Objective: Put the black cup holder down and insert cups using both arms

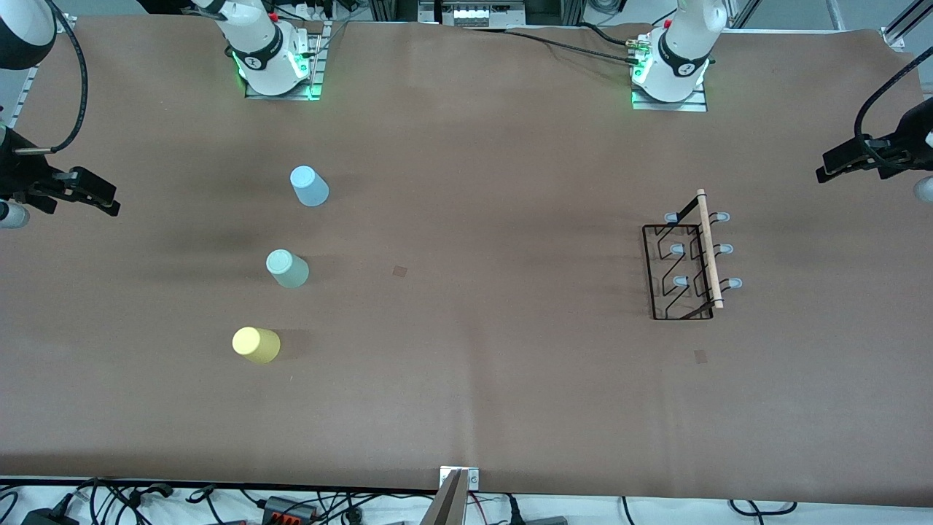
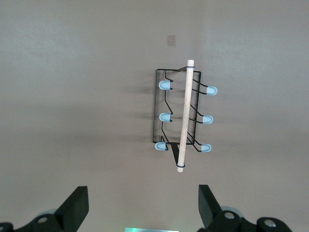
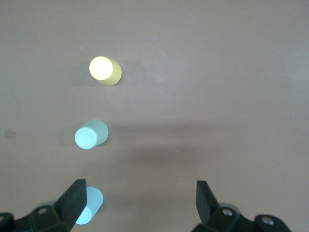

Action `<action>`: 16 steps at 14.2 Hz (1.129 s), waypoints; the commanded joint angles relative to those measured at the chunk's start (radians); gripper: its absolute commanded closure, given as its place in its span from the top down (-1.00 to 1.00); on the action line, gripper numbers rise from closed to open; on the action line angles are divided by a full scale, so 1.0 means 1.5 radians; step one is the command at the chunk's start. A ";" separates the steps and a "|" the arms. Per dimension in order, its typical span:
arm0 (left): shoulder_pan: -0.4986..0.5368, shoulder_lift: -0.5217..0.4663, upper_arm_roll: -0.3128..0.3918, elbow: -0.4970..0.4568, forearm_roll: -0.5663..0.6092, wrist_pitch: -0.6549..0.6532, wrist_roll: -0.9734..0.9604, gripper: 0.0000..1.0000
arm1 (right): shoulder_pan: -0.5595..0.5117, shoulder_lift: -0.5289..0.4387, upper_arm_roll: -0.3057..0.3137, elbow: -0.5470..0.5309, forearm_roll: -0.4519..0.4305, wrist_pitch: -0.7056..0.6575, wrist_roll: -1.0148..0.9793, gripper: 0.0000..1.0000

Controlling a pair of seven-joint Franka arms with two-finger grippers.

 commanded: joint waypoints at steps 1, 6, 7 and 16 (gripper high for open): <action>0.001 0.008 -0.001 0.017 0.002 -0.003 0.001 1.00 | -0.004 -0.010 0.004 -0.005 0.010 -0.007 -0.011 1.00; -0.002 0.008 -0.001 0.019 0.002 0.000 0.001 1.00 | -0.004 -0.009 0.004 -0.002 0.010 -0.006 -0.009 1.00; -0.003 0.008 -0.001 0.018 0.002 0.000 0.001 1.00 | -0.005 -0.010 0.004 -0.002 0.010 -0.007 -0.010 1.00; -0.007 0.068 -0.002 0.004 0.000 0.010 0.007 1.00 | -0.008 -0.017 0.000 -0.002 0.039 -0.019 -0.022 1.00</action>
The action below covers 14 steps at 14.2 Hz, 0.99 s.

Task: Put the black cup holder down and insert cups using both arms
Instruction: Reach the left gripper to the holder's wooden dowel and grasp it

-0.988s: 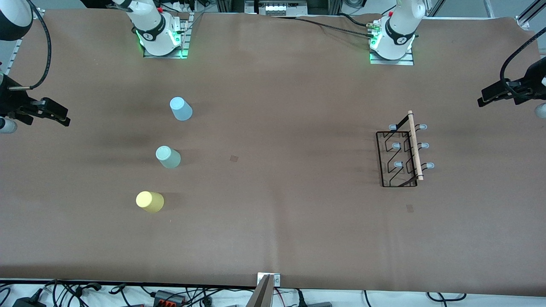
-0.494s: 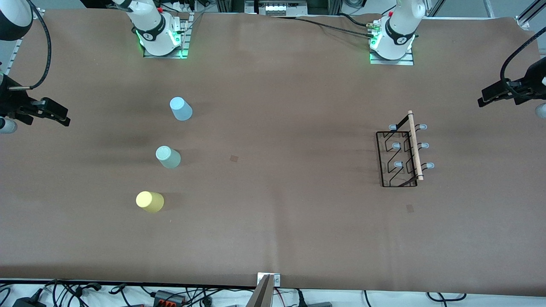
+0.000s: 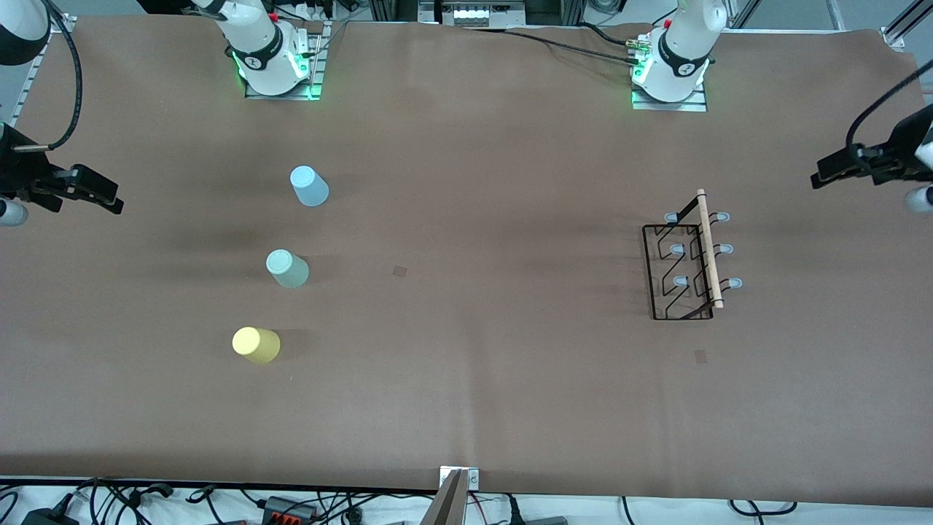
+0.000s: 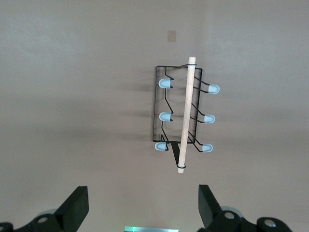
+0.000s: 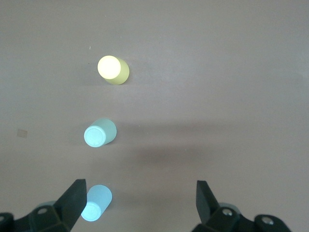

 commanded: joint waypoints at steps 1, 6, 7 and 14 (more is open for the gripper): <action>-0.012 0.038 -0.002 -0.015 0.001 0.038 0.008 1.00 | -0.006 -0.013 0.003 -0.001 0.013 -0.010 -0.020 1.00; -0.021 0.033 -0.066 -0.177 0.001 0.204 -0.035 1.00 | -0.006 -0.016 0.003 -0.002 0.005 -0.007 -0.020 1.00; -0.018 0.030 -0.091 -0.200 0.001 0.227 -0.072 1.00 | -0.006 -0.017 0.003 -0.001 0.004 -0.010 -0.021 1.00; -0.019 0.022 -0.123 -0.334 0.028 0.411 -0.101 1.00 | -0.005 -0.028 0.002 -0.020 0.006 -0.004 -0.019 1.00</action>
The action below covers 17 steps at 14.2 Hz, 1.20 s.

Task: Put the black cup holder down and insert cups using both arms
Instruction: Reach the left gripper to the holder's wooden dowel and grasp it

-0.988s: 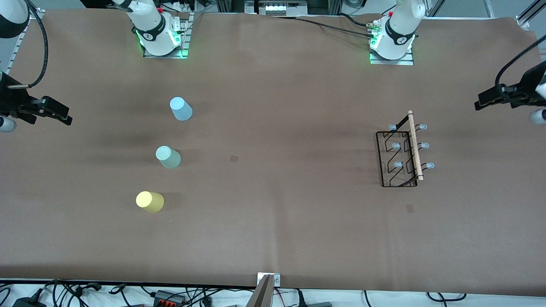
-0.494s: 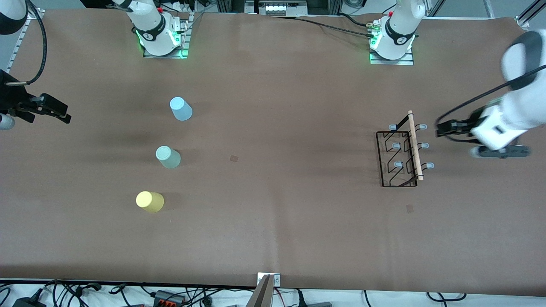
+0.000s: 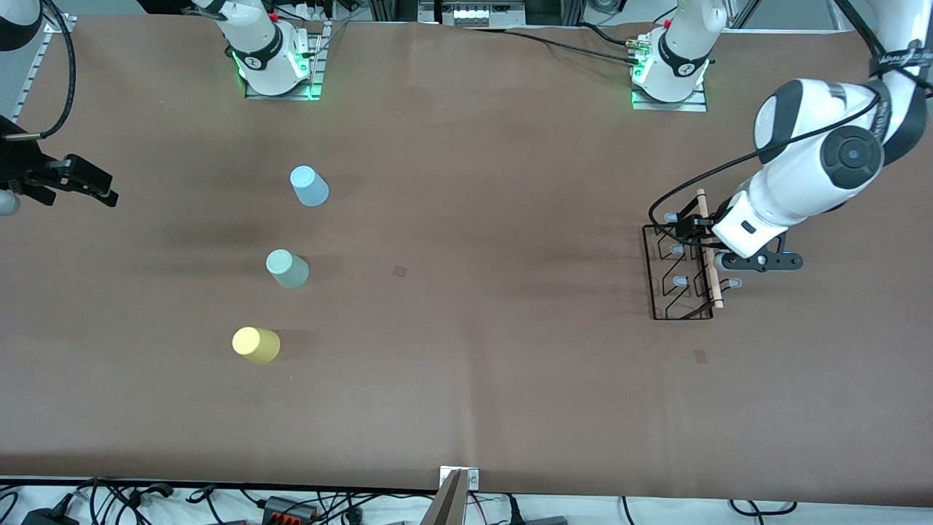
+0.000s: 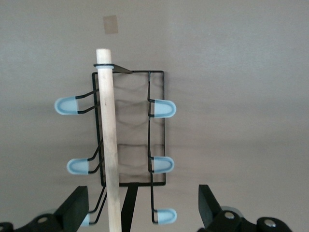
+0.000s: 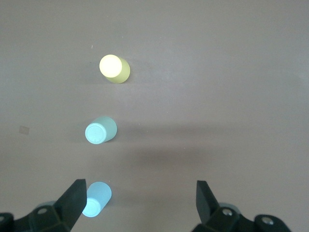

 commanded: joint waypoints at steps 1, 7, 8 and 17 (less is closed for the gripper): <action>0.007 -0.029 -0.003 -0.061 0.013 0.049 -0.001 1.00 | -0.005 -0.013 0.003 -0.023 0.005 0.011 -0.012 1.00; 0.007 -0.035 -0.003 -0.114 0.044 0.105 -0.003 0.82 | -0.003 -0.059 0.004 -0.103 0.003 0.070 -0.013 1.00; 0.010 -0.035 -0.003 -0.114 0.048 0.105 -0.003 0.71 | -0.003 -0.065 0.004 -0.107 0.003 0.072 -0.013 1.00; 0.016 -0.032 -0.002 -0.113 0.048 0.100 -0.004 -0.22 | -0.005 -0.053 0.004 -0.078 0.005 0.041 -0.008 1.00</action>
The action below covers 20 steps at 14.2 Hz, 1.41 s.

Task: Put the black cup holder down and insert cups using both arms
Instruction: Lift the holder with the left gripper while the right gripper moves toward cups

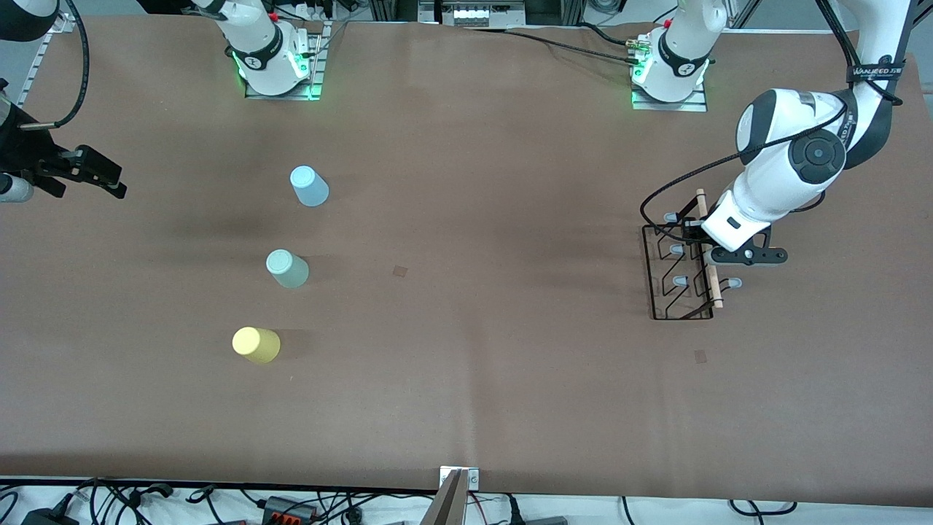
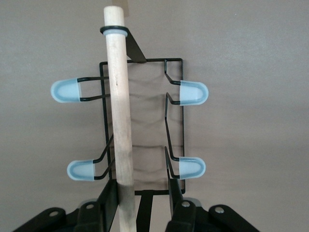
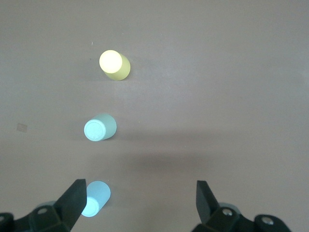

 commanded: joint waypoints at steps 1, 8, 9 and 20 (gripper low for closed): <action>0.003 -0.018 -0.003 -0.017 0.011 0.005 -0.005 -0.39 | -0.005 -0.002 0.003 0.003 0.005 -0.005 -0.008 1.00; 0.012 -0.015 -0.004 -0.012 0.011 0.010 -0.002 -1.00 | -0.004 -0.003 0.005 0.005 0.005 -0.006 -0.010 1.00; 0.012 -0.015 -0.004 -0.009 0.010 0.010 -0.004 -1.00 | -0.003 -0.004 0.005 0.005 0.005 -0.006 -0.007 1.00; -0.088 0.142 -0.200 0.328 0.007 -0.144 -0.299 -1.00 | -0.001 0.045 0.007 0.005 0.008 -0.013 -0.001 1.00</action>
